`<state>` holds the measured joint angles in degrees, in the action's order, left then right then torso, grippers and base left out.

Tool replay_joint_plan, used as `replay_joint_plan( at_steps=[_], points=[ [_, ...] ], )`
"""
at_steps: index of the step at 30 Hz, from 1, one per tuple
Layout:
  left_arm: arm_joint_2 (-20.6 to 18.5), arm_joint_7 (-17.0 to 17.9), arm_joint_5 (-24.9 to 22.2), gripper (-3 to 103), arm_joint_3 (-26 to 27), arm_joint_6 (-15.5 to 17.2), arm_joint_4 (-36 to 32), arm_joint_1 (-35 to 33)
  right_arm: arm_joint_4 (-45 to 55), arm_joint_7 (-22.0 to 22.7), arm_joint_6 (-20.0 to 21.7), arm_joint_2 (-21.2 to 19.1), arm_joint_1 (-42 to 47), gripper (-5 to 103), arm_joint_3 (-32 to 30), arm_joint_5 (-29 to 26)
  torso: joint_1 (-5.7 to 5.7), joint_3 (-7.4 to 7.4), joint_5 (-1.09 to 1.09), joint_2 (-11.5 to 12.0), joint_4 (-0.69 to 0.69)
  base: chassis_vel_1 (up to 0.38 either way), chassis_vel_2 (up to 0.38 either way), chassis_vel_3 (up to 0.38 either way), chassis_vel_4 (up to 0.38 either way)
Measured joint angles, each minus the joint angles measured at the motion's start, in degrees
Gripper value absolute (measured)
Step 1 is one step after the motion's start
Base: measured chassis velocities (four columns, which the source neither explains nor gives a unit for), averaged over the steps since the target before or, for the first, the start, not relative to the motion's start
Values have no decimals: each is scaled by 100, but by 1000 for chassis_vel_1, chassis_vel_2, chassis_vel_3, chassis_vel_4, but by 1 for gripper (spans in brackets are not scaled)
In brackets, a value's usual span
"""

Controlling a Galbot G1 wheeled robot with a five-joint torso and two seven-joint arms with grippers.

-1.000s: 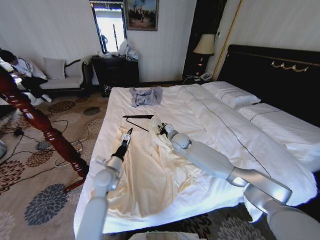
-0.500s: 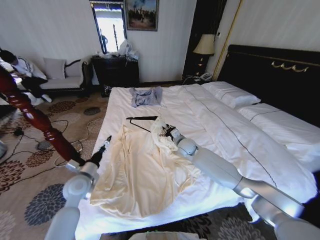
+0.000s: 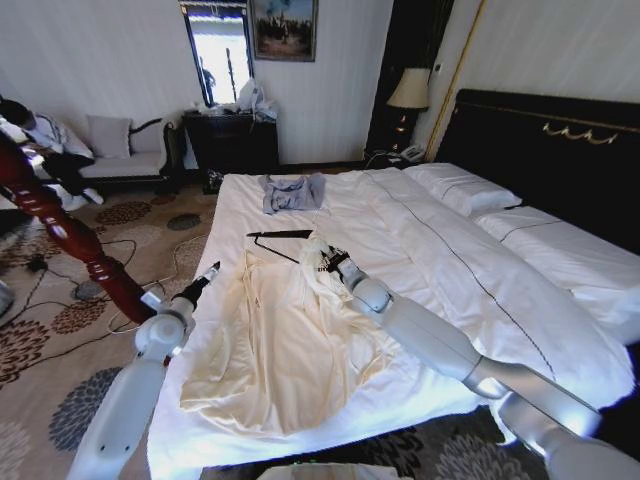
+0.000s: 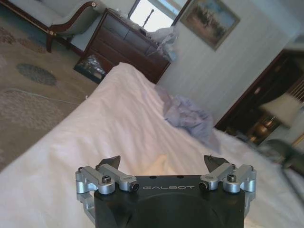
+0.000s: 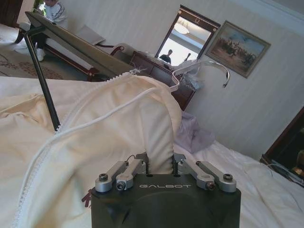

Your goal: Pick up the clothes from the bed and hang them on the clothes hanger.

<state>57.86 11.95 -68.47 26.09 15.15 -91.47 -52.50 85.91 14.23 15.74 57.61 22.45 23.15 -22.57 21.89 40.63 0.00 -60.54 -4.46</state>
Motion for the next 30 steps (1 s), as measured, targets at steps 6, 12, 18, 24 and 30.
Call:
replay_joint_plan(
  at_steps=[6,12,18,24,30],
  points=[
    [-55,12,601,97,-902,74,904,1164,42,35,17,42,-38,23,-36,-3,0,0,0,0,0,0,0,0,0],
    [141,22,813,96,-1082,117,1669,1639,-41,-1,-82,273,-308,23,161,61,1,1,-1,0,0,0,0,0,0],
    [278,-70,1081,91,-1265,118,2381,1992,-70,-45,-131,418,-463,23,310,78,0,0,-1,0,6,0,0,0,0],
    [462,-323,1233,84,-1561,22,2867,2353,-71,-59,-154,387,-488,23,294,81,0,0,0,0,-3,0,0,0,0],
    [709,-631,1563,78,-1913,-107,3639,2904,-62,-66,-179,366,-496,23,261,73,0,0,0,0,3,0,0,0,0]
  ],
)
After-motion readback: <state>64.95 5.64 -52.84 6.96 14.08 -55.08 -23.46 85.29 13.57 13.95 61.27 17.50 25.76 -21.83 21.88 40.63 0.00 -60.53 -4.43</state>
